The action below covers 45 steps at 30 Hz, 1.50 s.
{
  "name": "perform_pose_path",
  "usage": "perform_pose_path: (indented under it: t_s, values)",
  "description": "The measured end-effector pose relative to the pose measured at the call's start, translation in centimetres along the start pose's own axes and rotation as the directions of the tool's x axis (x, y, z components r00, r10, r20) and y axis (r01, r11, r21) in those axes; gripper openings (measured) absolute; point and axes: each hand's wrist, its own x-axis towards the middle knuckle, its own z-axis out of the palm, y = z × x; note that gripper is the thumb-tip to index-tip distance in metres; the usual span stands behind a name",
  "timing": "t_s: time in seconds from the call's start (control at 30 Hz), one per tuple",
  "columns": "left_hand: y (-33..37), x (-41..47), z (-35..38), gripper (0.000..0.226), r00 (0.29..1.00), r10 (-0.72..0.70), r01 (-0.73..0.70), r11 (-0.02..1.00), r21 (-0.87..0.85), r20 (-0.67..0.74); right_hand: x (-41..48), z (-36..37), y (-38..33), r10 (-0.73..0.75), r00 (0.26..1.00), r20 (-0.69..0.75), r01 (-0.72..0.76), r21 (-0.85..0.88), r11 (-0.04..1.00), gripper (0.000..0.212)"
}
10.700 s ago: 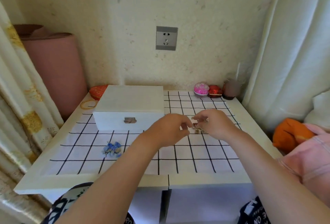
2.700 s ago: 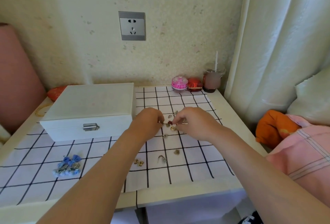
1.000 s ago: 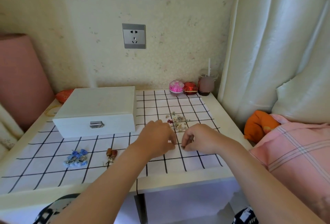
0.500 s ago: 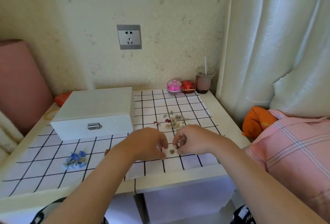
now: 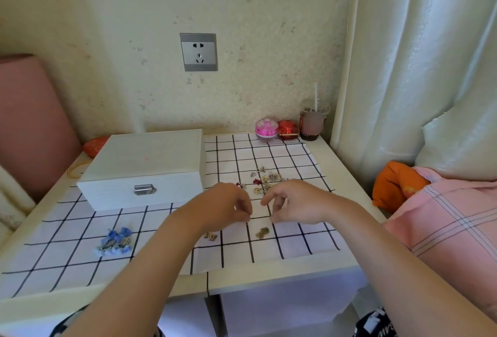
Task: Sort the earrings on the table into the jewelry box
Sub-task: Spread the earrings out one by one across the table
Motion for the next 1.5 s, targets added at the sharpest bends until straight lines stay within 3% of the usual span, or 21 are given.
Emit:
perform_pose_path:
  t_s: [0.2, 0.37, 0.5, 0.63, 0.77, 0.97, 1.17, 1.37, 1.5]
  values:
    - [-0.2, 2.3, -0.8, 0.005, 0.993, 0.026, -0.028, 0.999, -0.023, -0.114, 2.5, -2.5, 2.8, 0.027, 0.944, -0.328, -0.025, 0.009, 1.0, 0.019]
    - [0.4, 4.4, -0.4, 0.006, 0.995, 0.078, -0.074, 0.996, 0.052, -0.068, 5.8, -3.1, 3.4, 0.022, 0.891, -0.454, -0.055, -0.061, 0.997, 0.017]
    - [0.8, 5.4, 0.1, 0.008, 0.994, 0.109, -0.11, 0.989, 0.099, 0.014, 8.4, -2.9, 2.3, -0.031, 0.887, -0.46, -0.039, -0.14, 0.989, 0.021]
    - [0.2, 5.6, 0.1, 0.012, 0.993, 0.1, -0.102, 0.994, 0.028, 0.065, 10.4, -2.8, 1.2, -0.05, 0.929, -0.367, -0.054, -0.269, 0.962, 0.025]
    - [-0.4, 5.4, -0.2, 0.014, 0.992, 0.091, -0.087, 0.995, -0.05, 0.083, 11.3, -3.2, 0.5, -0.029, 0.948, -0.318, -0.074, -0.307, 0.949, 0.014]
    - [-1.4, 5.7, -1.2, 0.013, 0.991, 0.057, -0.073, 0.989, -0.129, -0.122, 11.8, -3.3, 1.0, 0.025, 0.953, -0.303, -0.073, -0.147, 0.986, 0.021]
    - [-1.4, 6.4, -1.9, 0.02, 0.939, -0.017, -0.052, 0.98, -0.192, -0.343, 10.9, -4.4, 1.2, 0.019, 0.942, -0.334, 0.023, 0.122, 0.992, 0.028]
    - [-1.4, 7.0, -2.6, 0.04, 0.918, -0.066, -0.048, 0.96, -0.275, -0.392, 9.4, -5.1, 0.0, 0.022, 0.973, -0.228, 0.093, 0.482, 0.871, 0.028]
    - [-1.0, 7.3, -2.8, 0.022, 0.883, -0.085, -0.087, 0.937, -0.338, -0.462, 9.7, -4.9, -0.3, 0.013, 0.984, -0.179, 0.106, 0.634, 0.766, 0.032]
